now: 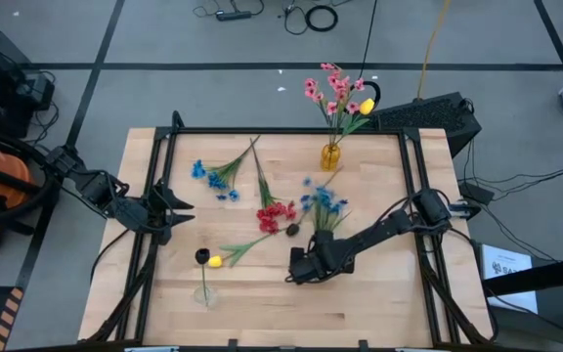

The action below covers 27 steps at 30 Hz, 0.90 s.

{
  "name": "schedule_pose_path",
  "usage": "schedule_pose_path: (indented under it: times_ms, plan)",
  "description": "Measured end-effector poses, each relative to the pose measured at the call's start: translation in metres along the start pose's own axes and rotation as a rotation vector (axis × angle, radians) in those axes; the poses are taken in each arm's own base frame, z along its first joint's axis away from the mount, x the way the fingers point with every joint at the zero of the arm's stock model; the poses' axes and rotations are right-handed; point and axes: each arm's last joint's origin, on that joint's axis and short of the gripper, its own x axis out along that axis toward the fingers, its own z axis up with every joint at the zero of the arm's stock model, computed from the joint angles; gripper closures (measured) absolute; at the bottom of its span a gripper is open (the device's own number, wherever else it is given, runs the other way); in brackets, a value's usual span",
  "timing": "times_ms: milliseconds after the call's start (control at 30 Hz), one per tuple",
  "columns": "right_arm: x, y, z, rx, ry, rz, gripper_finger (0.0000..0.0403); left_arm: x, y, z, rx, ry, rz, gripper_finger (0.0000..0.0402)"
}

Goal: Sort flowers into vase by color
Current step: Put the bottom blue flowers into the transparent vase

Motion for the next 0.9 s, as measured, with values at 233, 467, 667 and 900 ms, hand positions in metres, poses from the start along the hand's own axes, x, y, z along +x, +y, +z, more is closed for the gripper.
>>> schedule_pose_path:
  times_ms: [233,467,667,900]
  plan:
    - [-0.025,-0.019,-0.007,0.01,0.014,-0.037,0.0402,0.0,0.0,0.0,-0.002,0.0,0.0,0.0259]
    - [-0.08,-0.042,-0.016,-0.015,-0.25,0.294,0.0402,0.001,0.0,0.0,-0.003,-0.004,0.006,0.0259]
    - [-0.102,-0.052,-0.013,-0.226,-0.298,0.314,0.0402,0.001,-0.001,0.001,-0.007,-0.006,0.005,0.0259]
    - [-0.102,-0.058,-0.007,-0.409,-0.207,0.149,0.0402,0.001,-0.001,0.002,-0.017,-0.014,-0.001,0.0259]
